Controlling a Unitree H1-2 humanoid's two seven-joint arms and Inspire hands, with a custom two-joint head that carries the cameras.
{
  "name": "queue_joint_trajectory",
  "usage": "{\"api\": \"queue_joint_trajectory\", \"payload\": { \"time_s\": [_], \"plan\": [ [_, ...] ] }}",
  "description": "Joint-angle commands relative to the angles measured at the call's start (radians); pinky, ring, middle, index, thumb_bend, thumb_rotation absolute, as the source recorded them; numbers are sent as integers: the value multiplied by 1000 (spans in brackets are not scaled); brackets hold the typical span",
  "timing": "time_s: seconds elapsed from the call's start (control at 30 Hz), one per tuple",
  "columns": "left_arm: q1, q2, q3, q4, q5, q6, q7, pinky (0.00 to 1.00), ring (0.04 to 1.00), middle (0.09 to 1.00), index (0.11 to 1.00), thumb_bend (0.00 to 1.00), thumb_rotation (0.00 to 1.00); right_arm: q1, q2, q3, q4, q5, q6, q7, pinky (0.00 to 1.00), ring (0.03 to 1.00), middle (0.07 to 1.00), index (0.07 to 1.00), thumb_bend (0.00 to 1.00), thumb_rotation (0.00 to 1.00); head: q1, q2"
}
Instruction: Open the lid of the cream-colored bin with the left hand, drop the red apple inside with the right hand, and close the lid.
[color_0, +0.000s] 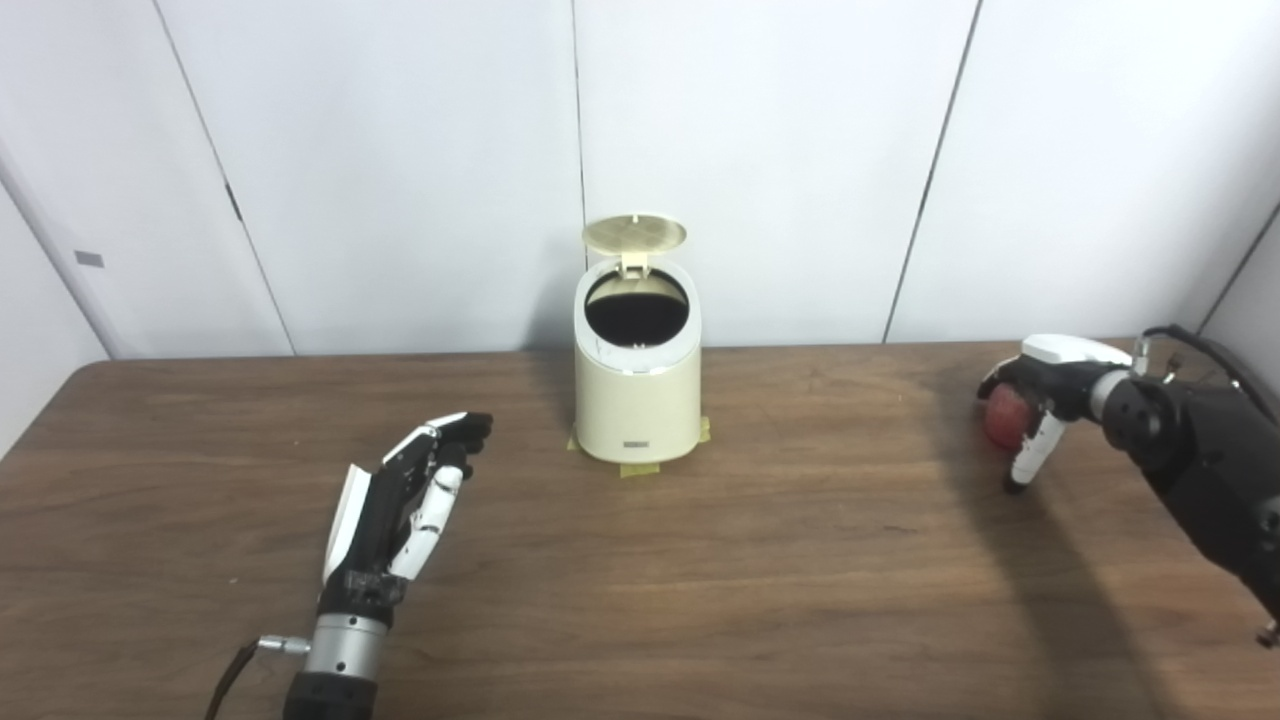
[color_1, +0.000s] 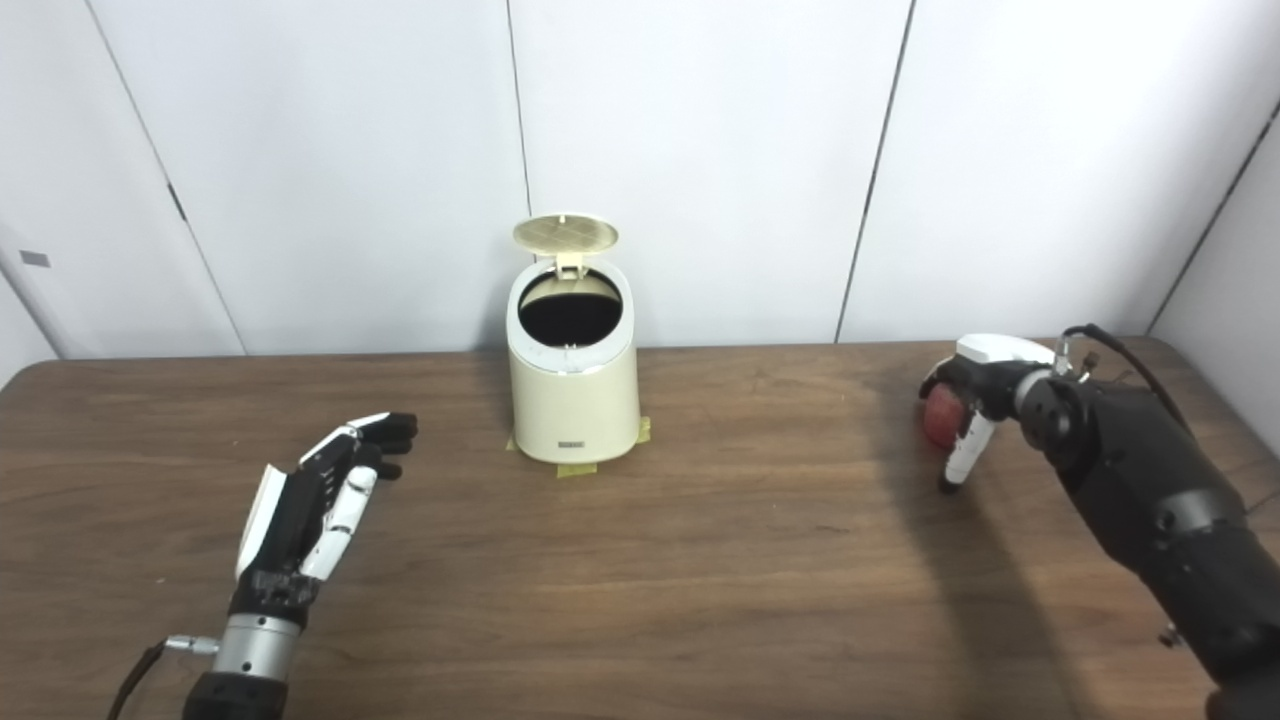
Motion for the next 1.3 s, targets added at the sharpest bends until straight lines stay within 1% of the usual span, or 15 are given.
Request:
{"api": "queue_joint_trajectory", "payload": {
  "time_s": [0.0, 0.1, 0.2, 0.23, 0.3, 0.37, 0.5, 0.57, 0.7, 0.9, 0.97, 1.03, 1.1, 1.2, 1.27],
  "plan": [
    [-11, 0, 3, -34, -6, -13, 9, 667, 750, 760, 746, 346, 855, -65, -34, 3, -5, -11, -13, 1, 655, 782, 829, 784, 891, 113, -2, 2],
    [-9, 0, 3, -35, -8, -19, 8, 666, 749, 760, 746, 351, 856, -69, -36, 4, 4, -4, -20, -9, 719, 799, 838, 765, 885, 90, -1, 5],
    [-7, -4, 4, -43, -9, -8, 9, 671, 749, 759, 746, 388, 867, -52, -28, -9, 3, -22, -14, -98, 553, 654, 727, 681, 841, 11, 0, 7],
    [-6, -5, 4, -46, -10, -5, 8, 670, 749, 758, 744, 392, 878, -52, -21, -7, 22, -34, -14, -139, 511, 604, 601, 590, 689, 5, 0, 7],
    [-5, -8, 5, -49, -16, -5, 8, 675, 750, 759, 745, 387, 882, -60, -6, 4, 76, -53, -33, -233, 402, 494, 465, 519, 562, 1, -3, 6],
    [-6, -8, 6, -46, -22, -9, 7, 669, 746, 757, 744, 389, 878, -68, 5, 6, 123, -54, -59, -299, 379, 460, 460, 498, 540, 0, -3, 6],
    [-7, -4, 5, -45, -21, -6, 5, 669, 746, 756, 744, 393, 886, -82, 14, 11, 156, -50, -70, -333, 366, 446, 451, 492, 532, 0, -6, 5],
    [-8, -2, 4, -40, -21, -13, 5, 670, 745, 756, 744, 389, 893, -85, 16, 7, 158, -41, -76, -332, 375, 456, 468, 489, 531, 0, -7, 4],
    [-9, -2, 4, -40, -21, -15, 7, 666, 742, 751, 740, 374, 885, -78, 13, -2, 118, -35, -65, -319, 333, 422, 428, 492, 531, 0, -11, 4],
    [-9, -1, 5, -35, -27, -14, 4, 669, 741, 751, 741, 378, 887, -79, 3, 8, 52, -51, -44, -266, 387, 477, 474, 489, 530, 0, -14, 5],
    [-9, -1, 4, -35, -20, -13, 6, 672, 742, 751, 740, 376, 887, -78, -5, 11, 17, -51, -63, -248, 372, 458, 449, 491, 531, 0, -15, 6],
    [-8, -3, 3, -38, -20, -7, 6, 674, 743, 751, 741, 376, 888, -77, -17, 12, -34, -46, -90, -229, 306, 390, 407, 496, 527, 0, -14, 6],
    [-8, -4, 2, -39, -18, -4, 6, 676, 746, 753, 743, 373, 887, -74, -16, 0, -105, -39, -80, -198, 257, 344, 463, 488, 531, 0, -14, 5],
    [-10, -6, 1, -34, -16, -5, 7, 674, 745, 752, 742, 367, 882, -76, -12, -24, -175, -16, -73, -151, 271, 355, 477, 486, 531, 0, -13, 4],
    [-13, -5, 1, -24, -15, -13, 10, 667, 742, 749, 739, 362, 872, -77, -22, -52, -254, 27, -71, -93, 341, 414, 426, 497, 527, 0, -13, 3]
  ]
}}
